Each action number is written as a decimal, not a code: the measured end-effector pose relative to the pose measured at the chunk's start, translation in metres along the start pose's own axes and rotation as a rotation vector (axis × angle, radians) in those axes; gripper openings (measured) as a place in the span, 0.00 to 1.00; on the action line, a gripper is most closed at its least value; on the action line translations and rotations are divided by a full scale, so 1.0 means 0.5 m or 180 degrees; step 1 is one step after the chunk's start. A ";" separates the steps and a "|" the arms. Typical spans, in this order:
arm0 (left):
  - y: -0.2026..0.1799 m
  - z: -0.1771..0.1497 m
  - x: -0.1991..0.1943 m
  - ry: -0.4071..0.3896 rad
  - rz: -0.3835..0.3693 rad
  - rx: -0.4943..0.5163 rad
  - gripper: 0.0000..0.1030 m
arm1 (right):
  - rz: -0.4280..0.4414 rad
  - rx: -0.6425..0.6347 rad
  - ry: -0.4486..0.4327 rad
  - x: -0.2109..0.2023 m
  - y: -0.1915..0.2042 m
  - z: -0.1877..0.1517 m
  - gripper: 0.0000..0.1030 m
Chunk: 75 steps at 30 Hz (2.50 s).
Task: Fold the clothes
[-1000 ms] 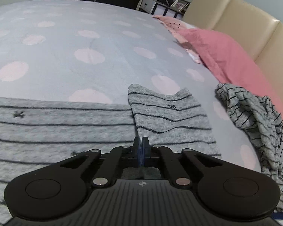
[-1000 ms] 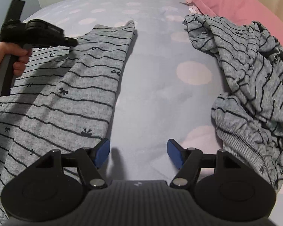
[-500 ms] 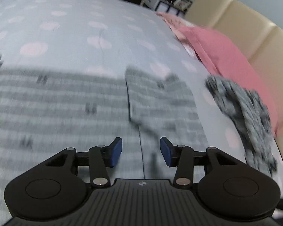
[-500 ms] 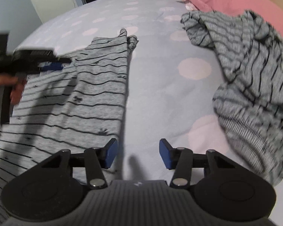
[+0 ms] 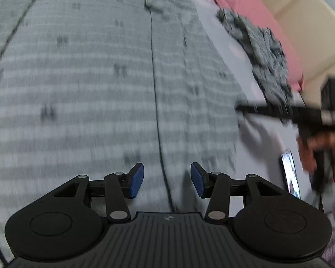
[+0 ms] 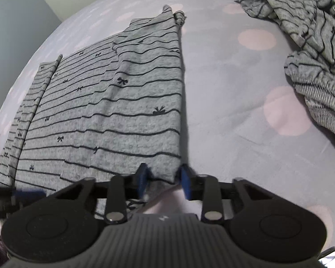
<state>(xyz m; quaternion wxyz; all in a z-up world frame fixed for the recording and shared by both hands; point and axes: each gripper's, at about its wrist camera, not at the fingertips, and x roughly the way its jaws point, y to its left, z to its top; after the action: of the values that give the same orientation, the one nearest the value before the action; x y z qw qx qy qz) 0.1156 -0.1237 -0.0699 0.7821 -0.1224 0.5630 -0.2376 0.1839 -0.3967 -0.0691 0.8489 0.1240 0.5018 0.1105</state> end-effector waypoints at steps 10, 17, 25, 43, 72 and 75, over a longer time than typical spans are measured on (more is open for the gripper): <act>-0.008 -0.064 0.001 -0.0230 -0.0446 -0.0251 0.06 | -0.0079 -0.0038 -0.0044 -0.010 0.001 -0.010 0.21; -0.012 -0.078 -0.018 -0.0148 -0.0871 -0.0362 0.05 | -0.0146 0.0009 -0.0068 -0.056 -0.009 0.001 0.11; 0.010 -0.091 0.014 -0.0006 -0.0668 -0.0390 0.05 | -0.0277 0.0177 0.0163 -0.040 -0.031 -0.006 0.10; -0.055 -0.154 0.029 0.0006 -0.0667 0.0105 0.36 | -0.0584 -0.0140 -0.0216 -0.107 0.026 -0.002 0.36; -0.070 -0.152 0.018 0.0583 -0.0539 0.0328 0.26 | 0.0027 -0.0020 0.0316 -0.099 0.028 -0.039 0.34; -0.065 -0.134 -0.009 0.0513 -0.0398 0.0355 0.35 | -0.0098 0.0299 0.0159 -0.113 -0.022 -0.030 0.34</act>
<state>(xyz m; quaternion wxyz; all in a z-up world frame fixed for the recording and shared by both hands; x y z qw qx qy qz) 0.0439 -0.1441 -0.0739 0.7235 -0.0941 0.6013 -0.3259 0.1450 -0.4231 -0.0332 0.8309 0.1531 0.5293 0.0768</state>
